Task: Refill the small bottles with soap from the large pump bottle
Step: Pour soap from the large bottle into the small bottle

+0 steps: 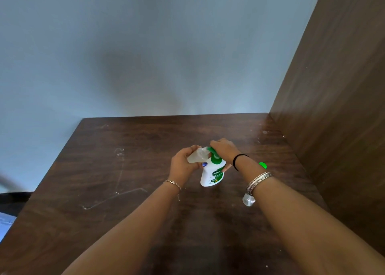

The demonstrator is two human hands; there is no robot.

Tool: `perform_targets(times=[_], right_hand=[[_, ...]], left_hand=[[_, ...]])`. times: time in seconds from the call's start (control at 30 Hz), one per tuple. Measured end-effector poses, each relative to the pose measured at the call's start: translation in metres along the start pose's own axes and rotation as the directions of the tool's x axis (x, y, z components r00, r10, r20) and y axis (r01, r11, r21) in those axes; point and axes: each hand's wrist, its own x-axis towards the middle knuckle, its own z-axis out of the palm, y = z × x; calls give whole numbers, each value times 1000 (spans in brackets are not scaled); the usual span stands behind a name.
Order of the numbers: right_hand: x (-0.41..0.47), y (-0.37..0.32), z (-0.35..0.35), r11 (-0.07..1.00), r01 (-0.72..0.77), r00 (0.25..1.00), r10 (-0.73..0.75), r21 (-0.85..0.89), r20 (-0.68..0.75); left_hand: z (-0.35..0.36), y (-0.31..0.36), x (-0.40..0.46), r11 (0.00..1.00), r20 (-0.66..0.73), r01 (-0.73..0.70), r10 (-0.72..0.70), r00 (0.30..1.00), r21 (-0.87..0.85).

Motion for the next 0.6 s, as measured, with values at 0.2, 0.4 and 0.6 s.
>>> perform_targets(times=[0.2,0.4,0.6], right_hand=[[0,-5,-4,999,-16,999,18,-50,38],[6,-2,7,985,85,990,-101,-150,-102],[1,0,2,991,72,996,-76,-109,-38]], left_hand=[[0,0,2,1000,-15,-14,14,1000,27],[1,-1,-1,999,-6,-24,25,1000,48],[1,-2,-1,999,-3,-22,22,1000,44]])
